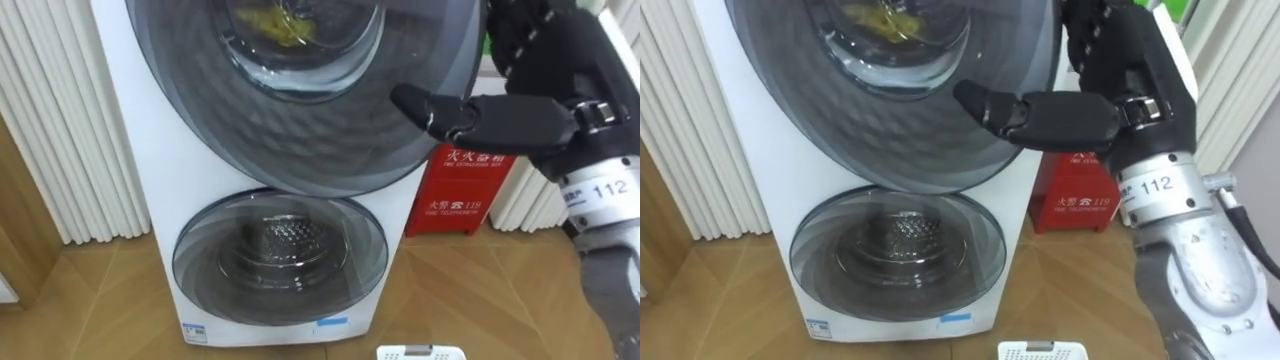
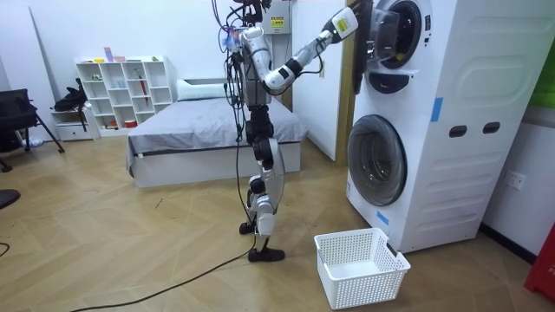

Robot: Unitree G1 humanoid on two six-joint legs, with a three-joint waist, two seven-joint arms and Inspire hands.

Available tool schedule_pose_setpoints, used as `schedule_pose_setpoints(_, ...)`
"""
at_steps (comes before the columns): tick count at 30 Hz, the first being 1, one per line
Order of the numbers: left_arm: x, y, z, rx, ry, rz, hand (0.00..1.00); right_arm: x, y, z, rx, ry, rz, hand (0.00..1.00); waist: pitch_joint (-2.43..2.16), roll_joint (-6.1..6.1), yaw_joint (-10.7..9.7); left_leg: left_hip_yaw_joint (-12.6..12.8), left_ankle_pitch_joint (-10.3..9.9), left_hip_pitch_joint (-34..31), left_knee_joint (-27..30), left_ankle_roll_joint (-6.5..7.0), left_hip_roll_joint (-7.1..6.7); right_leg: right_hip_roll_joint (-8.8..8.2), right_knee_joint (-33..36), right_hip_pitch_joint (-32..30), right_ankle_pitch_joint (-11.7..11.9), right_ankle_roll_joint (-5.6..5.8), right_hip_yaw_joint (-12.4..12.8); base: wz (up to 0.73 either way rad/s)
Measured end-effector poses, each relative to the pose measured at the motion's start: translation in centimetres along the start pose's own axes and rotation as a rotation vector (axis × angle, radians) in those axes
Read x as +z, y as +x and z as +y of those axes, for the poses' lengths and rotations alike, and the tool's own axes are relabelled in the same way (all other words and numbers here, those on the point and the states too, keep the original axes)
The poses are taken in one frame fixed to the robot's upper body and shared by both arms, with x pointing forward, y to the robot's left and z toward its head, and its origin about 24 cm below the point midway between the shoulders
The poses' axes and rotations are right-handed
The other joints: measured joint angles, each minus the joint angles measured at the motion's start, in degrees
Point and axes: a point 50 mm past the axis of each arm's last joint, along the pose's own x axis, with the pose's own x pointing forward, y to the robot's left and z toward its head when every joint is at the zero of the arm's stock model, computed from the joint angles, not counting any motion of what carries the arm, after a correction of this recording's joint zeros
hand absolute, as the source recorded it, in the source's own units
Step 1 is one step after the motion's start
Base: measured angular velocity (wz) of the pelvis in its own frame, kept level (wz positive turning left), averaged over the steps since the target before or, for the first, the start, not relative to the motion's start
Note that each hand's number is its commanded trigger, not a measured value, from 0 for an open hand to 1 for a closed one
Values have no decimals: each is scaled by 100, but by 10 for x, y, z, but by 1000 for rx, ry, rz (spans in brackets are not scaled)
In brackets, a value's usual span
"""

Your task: Pick clothes from washing machine

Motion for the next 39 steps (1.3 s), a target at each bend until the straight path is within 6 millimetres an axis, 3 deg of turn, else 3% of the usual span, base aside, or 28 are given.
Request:
schedule_pose_setpoints(15,13,2,-1,-36,26,-34,0,17,1,32,148,155,-166,0,17,-54,207,40,0,-66,54,0,8,11,11,-110,40,-10,67,-2)
schedule_pose_setpoints(19,18,3,1,-49,41,-52,0,19,1,44,207,228,-229,0,17,-44,412,25,4,-84,56,-7,13,17,9,-113,61,-16,51,1)
schedule_pose_setpoints(25,12,3,4,-45,57,-38,0,27,8,71,396,383,-284,0,39,-19,666,12,5,-74,50,-8,13,16,6,-63,70,-12,37,2)
schedule_pose_setpoints(28,12,4,6,-41,58,-40,0,30,12,86,509,420,-298,0,57,-78,743,-137,4,-88,48,-9,3,-3,-20,17,76,-7,-83,22)
schedule_pose_setpoints(32,10,3,4,-49,57,-34,0,27,11,104,643,420,-255,0,63,-107,918,-217,-3,-103,23,-12,-7,-5,-107,78,79,3,-130,14)
schedule_pose_setpoints(39,13,3,5,-42,55,-41,0,16,8,114,725,419,-164,0,94,-59,972,-372,-3,-173,3,-12,-5,-15,-132,75,78,4,-307,11)
